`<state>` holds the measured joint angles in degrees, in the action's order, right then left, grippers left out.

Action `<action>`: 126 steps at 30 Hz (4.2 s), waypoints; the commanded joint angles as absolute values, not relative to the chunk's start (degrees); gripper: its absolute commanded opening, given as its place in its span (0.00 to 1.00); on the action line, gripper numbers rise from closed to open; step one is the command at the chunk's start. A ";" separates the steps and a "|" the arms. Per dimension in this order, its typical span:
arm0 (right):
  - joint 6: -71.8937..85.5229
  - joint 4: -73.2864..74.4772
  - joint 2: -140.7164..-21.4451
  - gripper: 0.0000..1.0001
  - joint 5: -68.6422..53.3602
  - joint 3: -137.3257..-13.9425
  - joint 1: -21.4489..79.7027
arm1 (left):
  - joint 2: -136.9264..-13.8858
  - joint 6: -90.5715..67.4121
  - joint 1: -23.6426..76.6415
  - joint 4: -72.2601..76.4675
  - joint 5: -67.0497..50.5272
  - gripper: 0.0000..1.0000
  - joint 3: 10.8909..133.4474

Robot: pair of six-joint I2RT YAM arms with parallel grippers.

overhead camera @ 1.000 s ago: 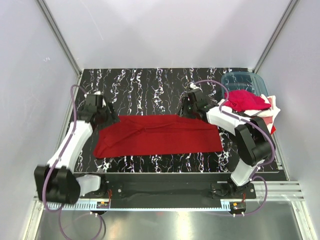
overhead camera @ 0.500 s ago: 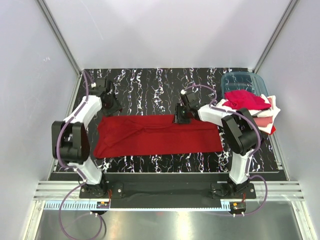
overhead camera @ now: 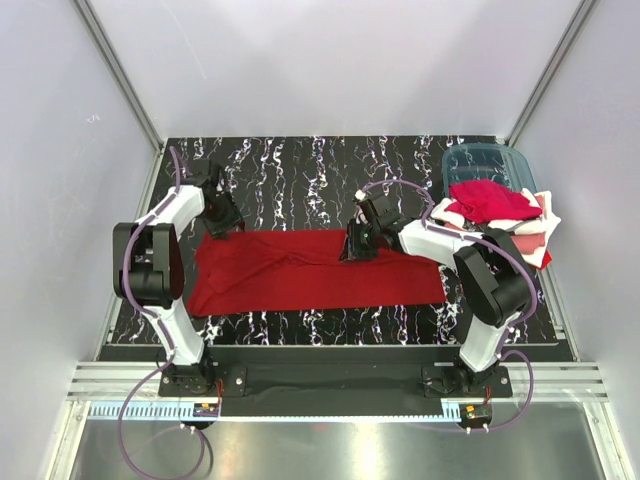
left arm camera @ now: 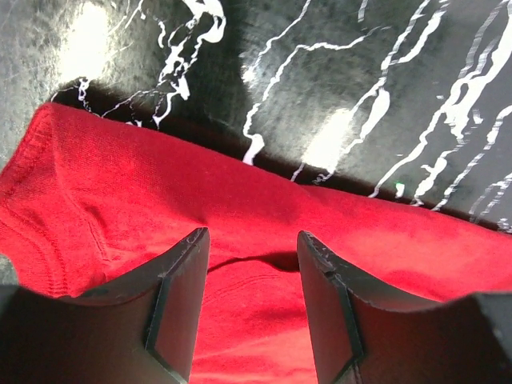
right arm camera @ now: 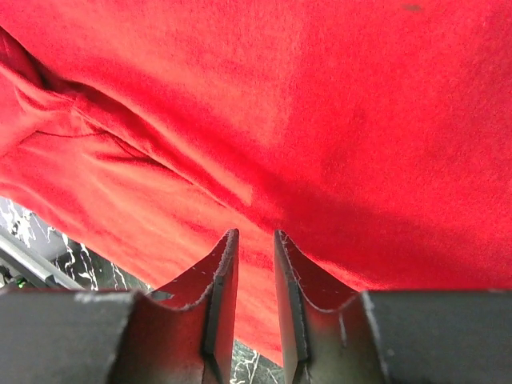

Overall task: Fold and stack the t-shirts
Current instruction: Fold the tshirt

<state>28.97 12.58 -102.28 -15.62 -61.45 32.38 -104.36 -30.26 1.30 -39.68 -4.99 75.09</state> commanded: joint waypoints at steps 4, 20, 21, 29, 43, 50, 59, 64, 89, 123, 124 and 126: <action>29.09 10.37 -101.95 0.31 -16.35 -62.84 32.78 | -107.57 -28.13 0.62 -44.29 -0.89 0.53 80.76; 29.79 12.82 -112.49 0.42 -13.02 -69.52 31.56 | -118.47 -26.45 -4.21 -53.61 9.93 0.54 86.13; 30.14 13.88 -112.85 0.42 -12.40 -69.96 30.51 | -118.56 -26.63 -4.74 -53.53 9.58 0.54 86.22; 35.42 10.99 -111.53 0.39 -13.45 -64.69 22.15 | -111.20 -26.81 -5.19 -47.22 3.46 0.60 85.61; 32.53 7.12 -99.69 0.50 -10.82 -60.73 21.26 | -83.70 -44.90 3.86 -27.36 -3.61 0.90 62.78; 23.56 5.01 -97.20 0.49 -18.62 -67.03 29.61 | -77.61 -50.27 3.78 -10.48 -0.97 0.84 46.25; 20.74 5.09 -111.52 0.33 -9.41 -79.78 37.87 | -78.92 -50.36 3.69 -6.24 -1.56 0.82 42.72; 16.09 8.52 -118.63 0.43 -5.63 -88.23 43.24 | -80.16 -50.36 3.16 -8.95 -1.76 0.80 44.21; 10.81 3.08 -119.10 0.33 -3.16 -87.20 47.55 | -81.83 -50.63 5.35 -18.89 3.16 0.70 48.95; 12.74 11.60 -126.56 0.20 -7.38 -96.42 47.55 | -78.22 -47.29 8.53 -22.06 1.06 0.66 50.98; 12.74 11.51 -126.56 0.13 -7.99 -96.33 47.55 | -78.40 -47.20 8.53 -21.97 0.88 0.66 51.06; 12.92 11.43 -126.30 0.06 -8.78 -96.24 47.55 | -78.40 -47.02 8.53 -21.89 0.62 0.66 51.06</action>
